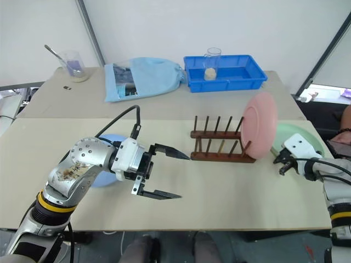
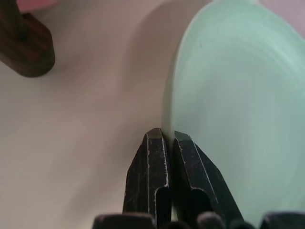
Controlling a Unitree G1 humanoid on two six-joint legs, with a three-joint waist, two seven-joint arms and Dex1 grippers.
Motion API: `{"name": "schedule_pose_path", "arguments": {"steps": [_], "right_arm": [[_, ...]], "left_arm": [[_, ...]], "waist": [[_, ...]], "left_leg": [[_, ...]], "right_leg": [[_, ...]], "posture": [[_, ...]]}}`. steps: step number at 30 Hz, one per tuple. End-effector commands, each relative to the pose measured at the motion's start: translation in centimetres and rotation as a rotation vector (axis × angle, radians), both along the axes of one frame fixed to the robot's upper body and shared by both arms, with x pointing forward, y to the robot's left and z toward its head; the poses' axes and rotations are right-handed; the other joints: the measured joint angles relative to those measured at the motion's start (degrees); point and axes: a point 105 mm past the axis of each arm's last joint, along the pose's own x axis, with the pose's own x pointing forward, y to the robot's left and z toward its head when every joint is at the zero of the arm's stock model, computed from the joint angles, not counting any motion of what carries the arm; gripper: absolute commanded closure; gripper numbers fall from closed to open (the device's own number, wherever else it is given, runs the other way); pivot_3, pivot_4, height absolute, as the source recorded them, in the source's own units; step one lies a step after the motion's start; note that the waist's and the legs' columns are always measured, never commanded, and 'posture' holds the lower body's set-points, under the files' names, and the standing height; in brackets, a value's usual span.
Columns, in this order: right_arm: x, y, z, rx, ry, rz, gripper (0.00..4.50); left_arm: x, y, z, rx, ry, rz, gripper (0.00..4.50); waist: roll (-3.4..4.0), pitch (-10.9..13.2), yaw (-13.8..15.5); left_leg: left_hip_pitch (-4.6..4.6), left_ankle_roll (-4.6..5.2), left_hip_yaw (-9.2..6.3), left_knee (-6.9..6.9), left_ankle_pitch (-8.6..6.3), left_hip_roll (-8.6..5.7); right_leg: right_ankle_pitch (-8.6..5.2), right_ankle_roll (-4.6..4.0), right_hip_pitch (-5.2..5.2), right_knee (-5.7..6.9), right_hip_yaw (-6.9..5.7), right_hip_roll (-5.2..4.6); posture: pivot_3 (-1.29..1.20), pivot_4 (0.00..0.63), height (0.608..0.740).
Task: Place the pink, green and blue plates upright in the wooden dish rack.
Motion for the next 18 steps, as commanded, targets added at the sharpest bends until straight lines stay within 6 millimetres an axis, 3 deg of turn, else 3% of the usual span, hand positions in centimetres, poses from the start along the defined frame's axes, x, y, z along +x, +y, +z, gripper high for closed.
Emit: {"name": "schedule_pose_path", "arguments": {"steps": [1,3,6,7,11,12,15,18], "right_arm": [[-0.3,-2.6,5.4,-0.135,-0.168,-0.093,4.47],[0.0,-2.4,9.5,-0.180,-0.319,-0.107,4.47],[0.5,-0.3,16.1,-0.215,-0.553,-0.068,4.47],[0.5,0.3,17.6,-0.222,-0.600,-0.058,4.47],[0.6,5.6,24.6,-0.120,-0.861,0.078,4.47],[0.5,6.9,25.6,-0.069,-0.894,0.122,4.47],[-0.6,11.9,27.7,0.322,-0.929,0.317,4.47],[-2.6,15.6,27.9,0.696,-0.801,0.491,4.47]], "left_arm": [[0.4,0.6,1.3,-0.053,-0.007,0.053,0.00],[0.8,1.0,1.8,-0.078,0.025,0.087,0.00],[1.2,1.6,2.2,-0.104,0.052,0.138,0.00],[1.3,1.7,2.2,-0.107,0.058,0.149,0.00],[2.3,2.6,2.2,-0.107,0.053,0.212,0.00],[2.4,2.8,2.3,-0.108,0.053,0.220,0.00],[2.9,3.2,2.5,-0.117,0.060,0.244,0.00],[3.2,3.7,2.6,-0.121,0.062,0.268,0.00]], "waist": [[0.07,0.00,0.28],[0.13,0.01,0.27],[0.16,0.00,-0.67],[0.16,0.01,-1.05],[0.19,0.05,-1.58],[0.19,0.05,-1.55],[0.11,0.08,-1.41],[0.12,0.08,-1.11]], "left_leg": [[-0.02,0.00,0.01,0.00,0.00,0.00],[-0.14,0.00,0.04,0.00,0.00,-0.01],[-0.18,0.00,0.15,0.00,0.00,0.02],[-0.16,0.00,0.14,0.00,0.00,0.03],[-0.10,0.00,0.09,-0.03,0.00,0.15],[-0.05,0.00,0.09,-0.04,0.00,0.21],[-0.05,0.00,-0.08,-0.03,0.00,0.40],[-0.11,0.00,-0.18,-0.07,0.00,0.49]], "right_leg": [[0.00,0.00,-0.02,0.00,0.00,0.00],[0.01,0.02,-0.13,0.00,0.02,-0.03],[0.07,0.11,-0.22,-0.01,0.09,-0.03],[0.11,0.18,-0.22,0.01,0.09,-0.02],[0.16,0.10,-0.23,0.04,0.06,0.13],[0.16,0.02,-0.22,0.06,0.07,0.21],[0.15,-0.10,-0.16,0.04,0.07,0.48],[0.28,-0.06,-0.20,0.07,0.02,0.56]], "posture": [[0.00,0.150,0.737],[0.00,0.150,0.737],[0.00,0.150,0.737],[0.00,0.150,0.737],[0.00,0.150,0.737],[0.00,0.150,0.737],[0.00,0.150,0.737],[0.00,0.150,0.737]]}}
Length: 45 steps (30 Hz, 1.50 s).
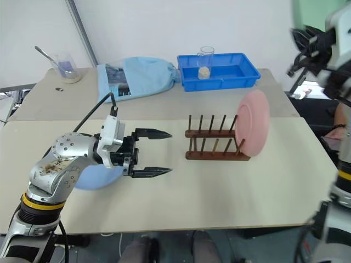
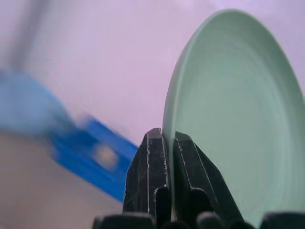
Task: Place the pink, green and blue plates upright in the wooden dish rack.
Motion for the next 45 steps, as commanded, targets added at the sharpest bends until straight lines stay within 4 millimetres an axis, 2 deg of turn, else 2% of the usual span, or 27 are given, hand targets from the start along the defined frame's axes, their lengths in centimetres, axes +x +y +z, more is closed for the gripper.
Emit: {"name": "schedule_pose_path", "arguments": {"steps": [1,4,7,11,17,19,27,39,45], "right_arm": [[-3.2,3.1,1.3,0.210,0.088,0.312,4.47],[-4.5,4.6,-0.1,0.317,0.236,0.479,4.47],[-5.1,4.9,-1.9,0.415,0.357,0.551,4.47],[-5.3,4.2,-5.2,0.475,0.513,0.516,4.47],[-5.1,3.6,-7.5,0.544,0.639,0.466,4.47],[-5.1,3.7,-7.8,0.554,0.662,0.461,4.47],[-4.3,3.3,-8.4,0.631,0.696,0.414,4.47],[-2.6,3.6,-9.3,0.644,0.760,0.329,4.47],[-2.0,3.1,-8.0,0.603,0.689,0.264,2.37]], "left_arm": [[0.4,0.8,0.9,-0.020,-0.023,0.033,0.00],[-0.1,0.9,0.5,-0.010,-0.009,0.022,0.00],[-0.5,1.0,0.2,0.002,0.003,0.012,0.00],[-0.6,0.9,-0.1,0.011,0.002,0.006,0.00],[-0.8,0.7,-0.3,0.020,-0.001,-0.015,0.00],[-0.8,0.6,-0.3,0.022,-0.003,-0.019,0.00],[-0.8,0.4,-0.2,0.018,-0.010,-0.029,0.00],[-0.9,0.2,-0.3,0.019,-0.008,-0.036,0.00],[-0.8,0.3,-0.5,0.018,-0.009,-0.023,0.00]], "waist": [[0.01,0.00,0.53],[0.01,0.00,1.41],[0.00,0.01,1.75],[-0.01,0.01,1.66],[-0.01,0.01,1.15],[-0.01,0.01,1.08],[-0.01,0.01,1.17],[-0.01,0.01,1.30],[-0.01,0.01,1.33]], "left_leg": [[-0.06,0.00,-0.05,-0.01,0.00,0.02],[-0.24,0.01,-0.09,-0.04,-0.01,0.01],[-0.30,0.07,-0.05,-0.10,-0.06,-0.06],[-0.35,0.08,-0.02,-0.07,-0.07,-0.16],[-0.24,0.08,0.10,-0.02,-0.06,-0.23],[-0.17,0.08,0.09,-0.01,-0.06,-0.20],[-0.17,0.08,0.03,0.00,-0.05,-0.04],[-0.21,0.08,0.04,0.00,-0.05,-0.04],[-0.22,0.08,0.04,-0.01,-0.05,-0.04]], "right_leg": [[0.11,-0.19,-0.03,0.00,-0.05,0.00],[0.23,-0.43,-0.16,-0.09,-0.13,-0.05],[0.17,-0.39,-0.15,-0.16,-0.14,-0.17],[0.14,-0.36,-0.14,-0.20,-0.16,-0.28],[0.02,-0.53,-0.11,-0.14,-0.11,-0.38],[-0.21,-0.23,-0.05,-0.12,-0.10,-0.33],[-0.20,-0.23,-0.06,-0.10,0.00,-0.07],[-0.22,-0.26,-0.09,-0.13,0.01,-0.08],[-0.22,-0.27,-0.10,-0.14,0.01,-0.08]], "posture": [[0.00,0.150,0.737],[0.00,0.150,0.737],[0.00,0.150,0.737],[0.00,0.150,0.737],[0.00,0.150,0.737],[0.00,0.150,0.737],[0.00,0.150,0.737],[0.00,0.150,0.737],[0.00,0.150,0.737]]}}
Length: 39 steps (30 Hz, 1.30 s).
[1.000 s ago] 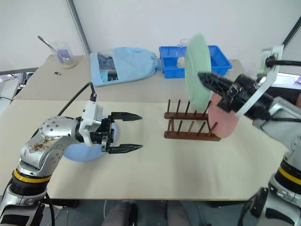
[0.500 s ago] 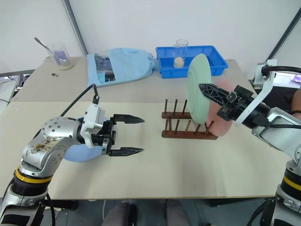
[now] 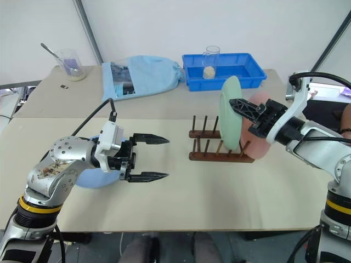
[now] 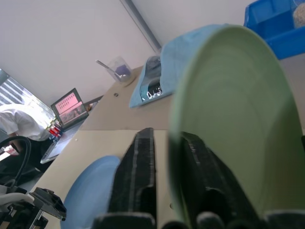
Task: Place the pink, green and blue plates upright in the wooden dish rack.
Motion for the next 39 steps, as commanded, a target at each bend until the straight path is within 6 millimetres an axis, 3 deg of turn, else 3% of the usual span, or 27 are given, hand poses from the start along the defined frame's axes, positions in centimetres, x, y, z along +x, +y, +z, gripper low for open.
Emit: {"name": "schedule_pose_path", "arguments": {"steps": [1,7,12,15,19,23,26,32,39], "right_arm": [[-0.1,-0.6,2.4,-0.031,-0.103,-0.049,1.98],[0.0,-1.6,4.9,-0.244,-0.245,-0.098,0.02],[-0.9,-0.8,5.5,-0.528,-0.377,0.011,0.02],[-1.8,1.0,4.4,-0.692,-0.475,0.185,0.02],[-2.3,3.6,3.1,-0.716,-0.565,0.375,0.02],[-2.1,5.4,1.4,-0.702,-0.575,0.520,0.02],[-2.0,6.5,0.2,-0.715,-0.585,0.620,0.02],[-1.6,8.4,-0.8,-0.743,-0.629,0.740,0.02],[-1.8,9.2,-1.2,-0.764,-0.653,0.795,0.02]], "left_arm": [[-0.2,-0.1,0.5,-0.009,-0.038,-0.005,0.00],[0.3,0.5,0.5,-0.016,-0.046,0.064,0.00],[1.6,2.7,1.2,-0.060,-0.054,0.260,0.00],[2.4,5.4,1.7,-0.132,-0.038,0.485,0.00],[3.8,12.0,1.6,-0.267,-0.031,1.003,0.00],[2.4,19.1,-0.6,-0.365,0.062,1.484,0.00],[0.5,22.2,-3.0,-0.414,0.188,1.702,0.00],[-0.9,22.9,-6.8,-0.400,0.406,1.817,0.00],[0.4,20.6,-10.6,-0.360,0.705,1.792,0.00]], "waist": [[0.00,0.00,0.00],[0.01,0.00,0.08],[0.03,0.01,-0.06],[0.03,0.01,-0.30],[0.02,0.01,-0.60],[-0.02,0.03,-0.64],[-0.06,0.05,-0.44],[-0.09,0.06,0.48],[-0.13,0.07,0.31]], "left_leg": [[0.00,0.00,0.00,0.00,0.00,0.00],[-0.03,0.00,0.02,-0.02,0.00,-0.01],[-0.01,0.00,0.02,-0.05,0.00,0.04],[0.03,0.00,0.06,-0.10,-0.01,0.16],[0.10,0.00,0.08,-0.10,-0.02,0.44],[0.12,-0.01,0.09,-0.05,-0.02,0.48],[0.16,-0.01,0.15,-0.02,-0.02,0.49],[0.14,-0.09,0.18,0.01,0.01,0.45],[0.15,-0.13,0.21,0.00,0.02,0.41]], "right_leg": [[0.00,0.00,0.00,0.00,0.00,0.00],[-0.01,-0.01,-0.05,-0.03,0.01,-0.02],[-0.06,-0.08,-0.07,-0.03,-0.02,0.00],[-0.07,-0.10,-0.14,-0.01,-0.03,0.04],[0.02,0.06,-0.12,0.03,-0.10,0.10],[0.19,0.13,-0.09,0.05,-0.12,0.12],[0.24,0.02,-0.09,0.03,-0.13,0.12],[0.31,-0.57,-0.10,0.04,-0.18,0.08],[0.39,-0.69,-0.09,0.05,-0.20,0.10]], "posture": [[0.00,0.150,0.737],[0.00,0.150,0.737],[0.00,0.150,0.737],[0.00,0.150,0.737],[0.00,0.150,0.737],[0.00,0.150,0.737],[0.00,0.150,0.737],[0.00,0.150,0.737],[0.00,0.150,0.737]]}}
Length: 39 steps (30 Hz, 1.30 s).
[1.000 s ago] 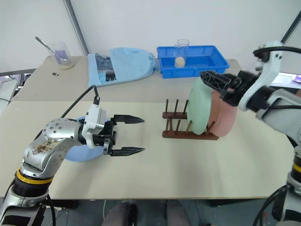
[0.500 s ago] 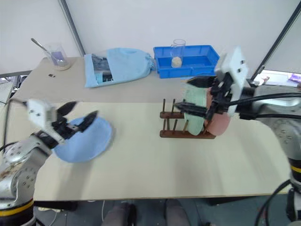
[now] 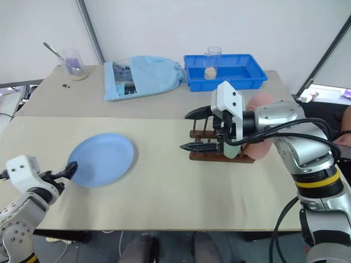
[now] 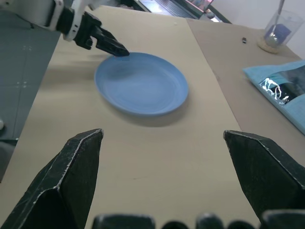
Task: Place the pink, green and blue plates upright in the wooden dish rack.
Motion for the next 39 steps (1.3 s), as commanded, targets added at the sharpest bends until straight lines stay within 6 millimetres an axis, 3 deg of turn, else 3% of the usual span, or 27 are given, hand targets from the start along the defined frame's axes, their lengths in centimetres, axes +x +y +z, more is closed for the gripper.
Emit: {"name": "schedule_pose_path", "arguments": {"steps": [1,4,12,19,23,26,31,34,39], "right_arm": [[-0.3,0.2,1.0,-0.019,-0.076,0.030,0.02],[-0.4,0.2,0.8,-0.038,-0.092,0.043,0.00],[-0.7,1.1,1.0,-0.039,-0.112,0.080,0.00],[-0.5,4.5,0.5,-0.077,-0.229,0.171,0.00],[1.9,8.1,0.0,-0.124,-0.375,0.143,0.00],[4.1,9.6,-0.6,-0.192,-0.509,0.087,0.00],[5.7,11.4,-1.4,-0.226,-0.635,0.070,0.00],[6.7,11.5,-1.8,-0.267,-0.704,0.057,0.79],[7.7,11.4,-2.5,-0.310,-0.765,0.038,2.58]], "left_arm": [[0.6,-1.0,-1.3,-0.093,0.067,0.011,0.00],[1.0,-1.4,-1.9,-0.138,0.117,0.023,0.89],[2.5,-1.9,-0.7,-0.183,0.092,0.033,4.47],[7.6,-5.8,7.2,-0.218,-0.161,-0.105,4.47],[10.2,-8.1,11.1,-0.239,-0.240,-0.146,4.47],[11.3,-9.1,12.4,-0.241,-0.253,-0.154,4.47],[12.0,-10.3,13.7,-0.281,-0.275,-0.188,4.47],[12.2,-10.1,13.8,-0.269,-0.270,-0.188,4.50],[12.1,-9.8,13.4,-0.261,-0.255,-0.181,4.50]], "waist": [[-0.03,0.00,-0.04],[-0.03,0.00,-0.05],[-0.04,0.00,0.05],[-0.38,0.18,-0.11],[-0.38,0.18,-0.59],[-0.38,0.18,-0.78],[-0.38,0.18,-0.69],[-0.38,0.18,-0.67],[-0.38,0.18,-0.62]], "left_leg": [[0.00,0.00,-0.01,0.00,0.00,-0.07],[0.05,0.00,-0.04,-0.02,0.00,-0.10],[0.07,-0.05,-0.10,-0.02,0.03,-0.21],[-0.04,-0.44,-0.30,-0.02,0.27,-0.29],[-0.03,-0.50,-0.27,-0.01,0.30,-0.32],[-0.07,-0.55,-0.28,-0.07,0.33,-0.33],[-0.27,-0.78,-0.33,-0.28,0.28,-0.33],[-0.77,-1.62,-0.36,-0.30,0.39,-0.33],[-1.00,-1.68,-0.50,-0.32,0.38,-0.37]], "right_leg": [[0.01,0.01,0.00,0.00,0.00,0.01],[0.05,0.04,0.02,0.04,-0.01,0.03],[0.05,0.03,0.07,0.05,-0.01,-0.02],[0.20,0.16,0.03,0.00,-0.03,0.02],[0.50,0.46,0.04,-0.01,-0.01,0.00],[0.51,0.41,-0.04,0.02,0.00,0.01],[0.53,0.36,-0.29,0.00,-0.01,-0.02],[0.55,0.38,-0.90,0.10,0.00,-0.06],[0.60,0.45,-1.00,0.07,-0.04,-0.09]], "posture": [[0.00,0.150,0.737],[0.00,0.150,0.737],[0.00,0.150,0.737],[0.00,0.150,0.737],[0.00,0.150,0.737],[0.00,0.150,0.737],[0.00,0.150,0.737],[0.00,0.150,0.737],[0.00,0.150,0.737]]}}
